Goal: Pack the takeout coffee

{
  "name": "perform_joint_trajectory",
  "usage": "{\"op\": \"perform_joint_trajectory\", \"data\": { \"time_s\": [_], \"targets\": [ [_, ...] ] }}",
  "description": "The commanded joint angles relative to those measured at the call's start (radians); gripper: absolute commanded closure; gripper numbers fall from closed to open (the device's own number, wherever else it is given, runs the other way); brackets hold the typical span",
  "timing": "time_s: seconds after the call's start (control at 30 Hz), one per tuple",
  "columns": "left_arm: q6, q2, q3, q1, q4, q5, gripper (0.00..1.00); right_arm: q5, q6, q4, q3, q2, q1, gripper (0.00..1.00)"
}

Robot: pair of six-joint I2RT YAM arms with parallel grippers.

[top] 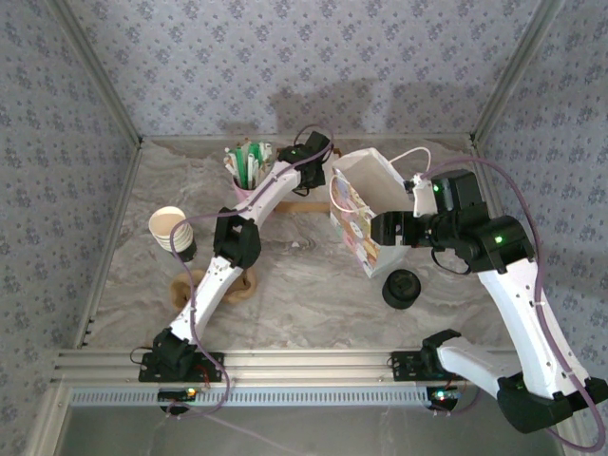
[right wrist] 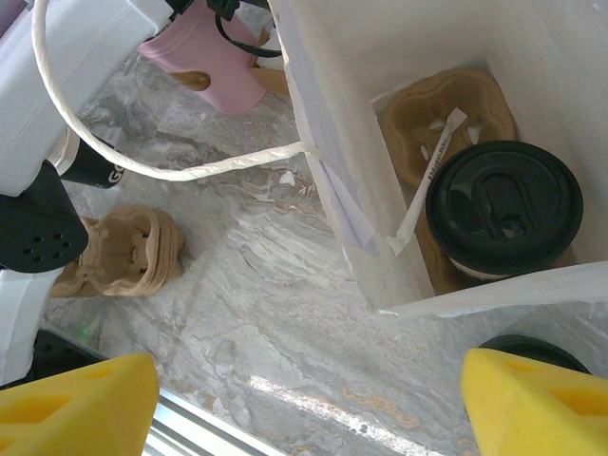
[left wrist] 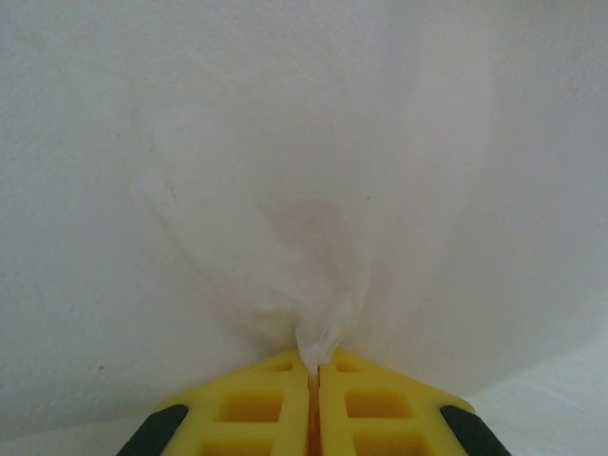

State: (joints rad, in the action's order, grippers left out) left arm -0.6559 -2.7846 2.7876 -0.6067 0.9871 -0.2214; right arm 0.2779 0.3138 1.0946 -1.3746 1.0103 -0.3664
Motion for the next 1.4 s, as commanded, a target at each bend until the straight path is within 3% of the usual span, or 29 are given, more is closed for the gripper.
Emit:
{"op": "perform_joint_trajectory", "data": {
  "time_s": [0.0, 0.73, 0.9, 1.2, 1.3, 1.37],
  "targets": [
    [0.015, 0.070, 0.029, 0.002, 0.013, -0.017, 0.90, 0.016, -0.020, -0.001, 0.003, -0.009, 0.006, 0.15],
    [0.023, 0.128, 0.030, 0.002, 0.027, -0.019, 0.96, 0.020, -0.032, 0.005, 0.006, -0.015, 0.011, 0.15],
    [0.016, 0.119, 0.030, 0.005, 0.025, -0.010, 0.81, 0.021, -0.035, 0.005, 0.010, -0.018, 0.014, 0.15],
    [0.009, 0.104, 0.030, 0.005, 0.019, 0.004, 0.84, 0.026, -0.041, 0.010, 0.017, -0.025, 0.020, 0.15],
    [0.008, 0.095, 0.029, 0.007, 0.019, 0.000, 0.68, 0.027, -0.042, 0.009, 0.018, -0.027, 0.021, 0.15],
    [0.004, 0.084, 0.030, 0.010, 0.021, 0.001, 0.65, 0.029, -0.042, 0.009, 0.020, -0.028, 0.023, 0.15]
  ]
}}
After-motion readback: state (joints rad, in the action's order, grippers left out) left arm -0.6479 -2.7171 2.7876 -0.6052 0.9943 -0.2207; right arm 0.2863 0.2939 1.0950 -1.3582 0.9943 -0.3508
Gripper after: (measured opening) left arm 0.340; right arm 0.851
